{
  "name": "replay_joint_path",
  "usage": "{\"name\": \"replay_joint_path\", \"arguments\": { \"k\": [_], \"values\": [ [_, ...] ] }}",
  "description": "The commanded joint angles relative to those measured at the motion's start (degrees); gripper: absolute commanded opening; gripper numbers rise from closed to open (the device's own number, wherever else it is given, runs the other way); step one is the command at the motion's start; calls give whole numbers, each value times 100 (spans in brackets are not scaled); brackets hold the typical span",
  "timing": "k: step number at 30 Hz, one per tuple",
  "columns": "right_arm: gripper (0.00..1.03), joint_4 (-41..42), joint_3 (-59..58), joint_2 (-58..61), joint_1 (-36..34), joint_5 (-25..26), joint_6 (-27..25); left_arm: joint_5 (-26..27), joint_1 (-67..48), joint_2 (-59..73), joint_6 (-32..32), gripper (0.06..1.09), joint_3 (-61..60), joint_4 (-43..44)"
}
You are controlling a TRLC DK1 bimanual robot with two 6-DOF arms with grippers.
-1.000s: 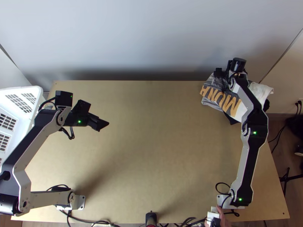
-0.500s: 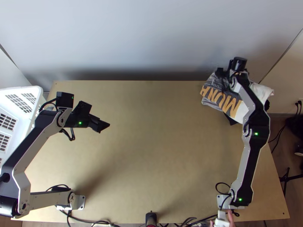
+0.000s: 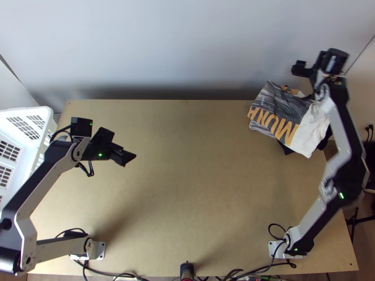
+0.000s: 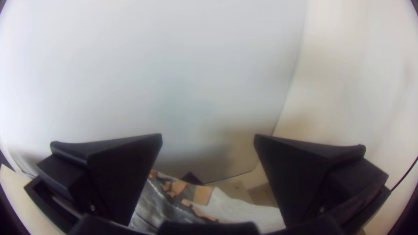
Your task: Fold the t-shirt
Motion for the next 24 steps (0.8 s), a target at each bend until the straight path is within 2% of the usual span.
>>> {"name": "replay_joint_path", "arguments": {
  "k": [1, 4, 12, 19, 24],
  "values": [
    [98, -225, -1691, -2212, -105, -85, 56, -300, 58, -494, 7, 104, -81, 159],
    [98, -67, -2895, -3284, -87, -120, 91, -608, 75, -881, 7, 104, -424, 528],
    [98, 795, -6068, -5842, 449, -129, -23, -1698, -302, -2955, -72, 104, -2366, 2330],
    [98, 1647, -8406, -7178, 765, -120, -419, -1839, -48, -4554, -54, 104, -3720, 2892],
    [98, 2122, -9206, -7749, 791, -120, -489, -1830, 199, -5776, -72, 104, -4335, 2980]
  ]
}}
